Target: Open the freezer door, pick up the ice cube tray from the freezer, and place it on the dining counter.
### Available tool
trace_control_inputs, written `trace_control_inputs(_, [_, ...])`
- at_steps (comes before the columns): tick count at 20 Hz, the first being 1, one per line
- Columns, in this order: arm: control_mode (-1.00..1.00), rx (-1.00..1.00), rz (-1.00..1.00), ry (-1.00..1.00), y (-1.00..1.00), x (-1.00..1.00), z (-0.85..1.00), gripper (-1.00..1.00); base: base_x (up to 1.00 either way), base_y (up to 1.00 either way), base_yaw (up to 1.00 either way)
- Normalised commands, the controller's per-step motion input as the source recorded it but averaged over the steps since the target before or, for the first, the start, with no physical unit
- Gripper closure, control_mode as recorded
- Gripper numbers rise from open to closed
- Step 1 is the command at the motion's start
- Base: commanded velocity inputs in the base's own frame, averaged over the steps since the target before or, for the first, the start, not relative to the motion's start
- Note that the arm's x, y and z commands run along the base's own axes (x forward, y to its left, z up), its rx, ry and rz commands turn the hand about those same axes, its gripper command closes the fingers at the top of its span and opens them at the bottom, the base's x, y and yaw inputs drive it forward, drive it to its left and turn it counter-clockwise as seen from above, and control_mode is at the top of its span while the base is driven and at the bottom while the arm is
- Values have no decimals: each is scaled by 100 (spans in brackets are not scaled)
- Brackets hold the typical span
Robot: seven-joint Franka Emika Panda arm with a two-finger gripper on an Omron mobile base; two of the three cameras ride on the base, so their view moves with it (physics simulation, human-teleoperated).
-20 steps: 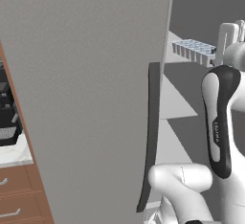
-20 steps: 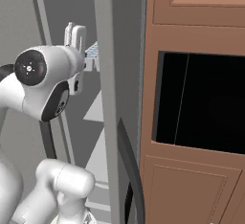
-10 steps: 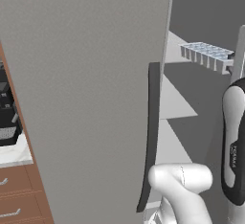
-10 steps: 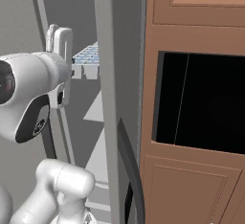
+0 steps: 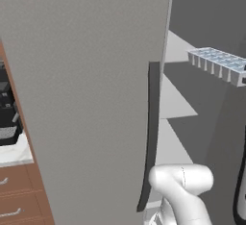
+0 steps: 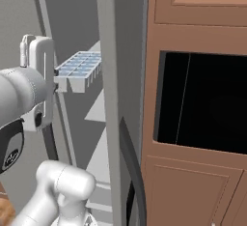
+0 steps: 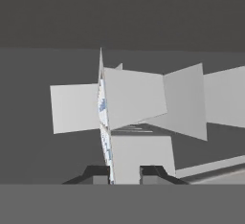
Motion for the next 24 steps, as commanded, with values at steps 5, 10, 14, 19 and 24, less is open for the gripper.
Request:
trace_control_inputs(5, [100,0,0,0,0,0,0,100,-94,16,7])
trace_control_inputs(10, [100,0,0,0,0,0,0,100,-100,33,19])
trace_control_inputs(14, [100,0,0,0,0,0,0,100,-88,54,32])
trace_control_inputs(19, [100,0,0,0,0,0,0,100,-65,64,45])
trace_control_inputs(24, [100,0,0,0,0,0,0,100,-42,61,61])
